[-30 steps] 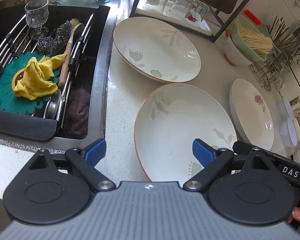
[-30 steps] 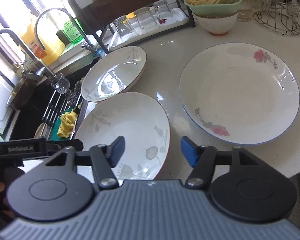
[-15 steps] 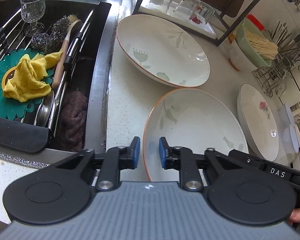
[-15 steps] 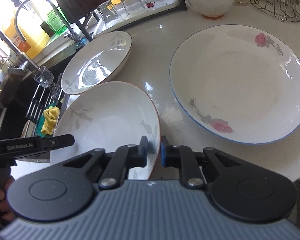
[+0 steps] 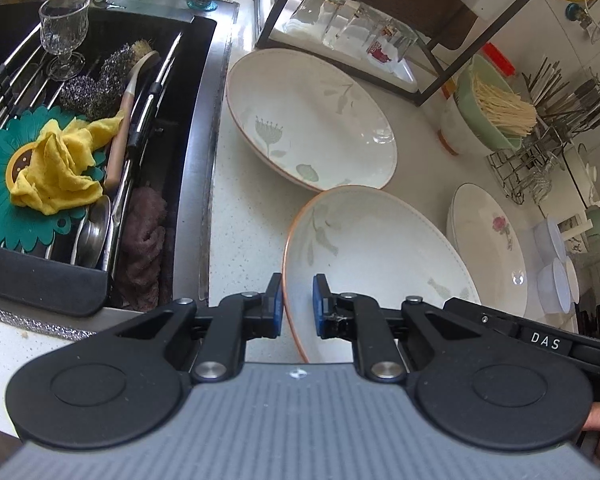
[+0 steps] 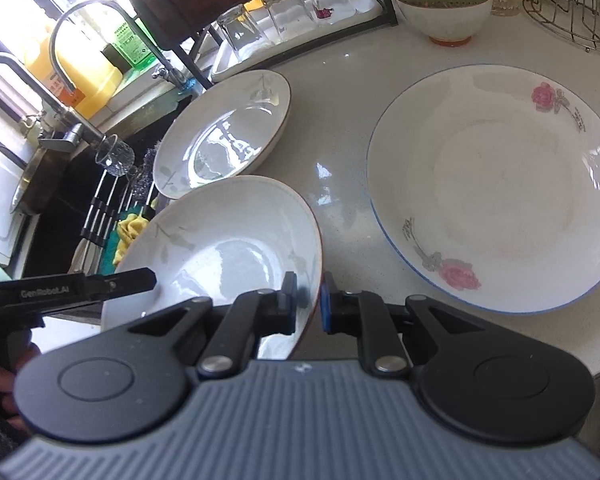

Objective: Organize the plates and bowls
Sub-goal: 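Lift the leaf-print plate with the right gripper onto the rose-print plate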

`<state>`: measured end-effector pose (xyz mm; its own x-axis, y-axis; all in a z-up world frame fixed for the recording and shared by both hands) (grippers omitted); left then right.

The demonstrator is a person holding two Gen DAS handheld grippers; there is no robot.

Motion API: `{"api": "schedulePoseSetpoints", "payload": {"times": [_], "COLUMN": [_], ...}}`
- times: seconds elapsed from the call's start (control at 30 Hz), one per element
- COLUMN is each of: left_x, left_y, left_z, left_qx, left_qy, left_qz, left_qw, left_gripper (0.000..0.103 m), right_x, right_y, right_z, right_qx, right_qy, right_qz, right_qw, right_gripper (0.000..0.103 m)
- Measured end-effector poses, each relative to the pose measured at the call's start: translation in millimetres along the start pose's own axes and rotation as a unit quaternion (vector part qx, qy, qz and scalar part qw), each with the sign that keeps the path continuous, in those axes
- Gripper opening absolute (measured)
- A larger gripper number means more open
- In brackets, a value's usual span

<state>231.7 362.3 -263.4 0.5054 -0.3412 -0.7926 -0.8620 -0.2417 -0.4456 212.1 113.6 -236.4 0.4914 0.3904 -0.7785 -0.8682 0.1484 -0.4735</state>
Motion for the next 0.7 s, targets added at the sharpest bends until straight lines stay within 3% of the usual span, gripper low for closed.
{"api": "schedulePoseSetpoints", "payload": {"times": [0.43,0.7], "left_x": [-49,-39], "left_y": [-56,-77], "left_z": [-65,-97], "left_qx": [0.038,0.082], "left_qy": [0.045,0.076], "left_qz": [0.004,0.027], "left_qw": [0.9982,0.9934], "left_gripper": [0.017,0.017], "right_x": [-69,-98], "right_y": [-42,-56], "right_z": [11,-5], "right_qx": [0.034,0.071], "right_qy": [0.017,0.024], "right_qz": [-0.028,-0.07], "right_qw": [0.999,0.995], "right_gripper": [0.015,0.015]}}
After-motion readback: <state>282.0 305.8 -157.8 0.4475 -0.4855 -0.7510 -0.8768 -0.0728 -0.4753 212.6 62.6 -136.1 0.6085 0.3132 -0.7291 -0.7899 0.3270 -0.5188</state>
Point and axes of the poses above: each gripper's, at about its wrist camera, not at the fingertips, and x roughly the way its jaws point, z to its left, y to its underside, the point moved 10 cm from there along x, roughly the way its jaws point, and after that the axes turned 3 degrees about x, right-handed, at the moved point
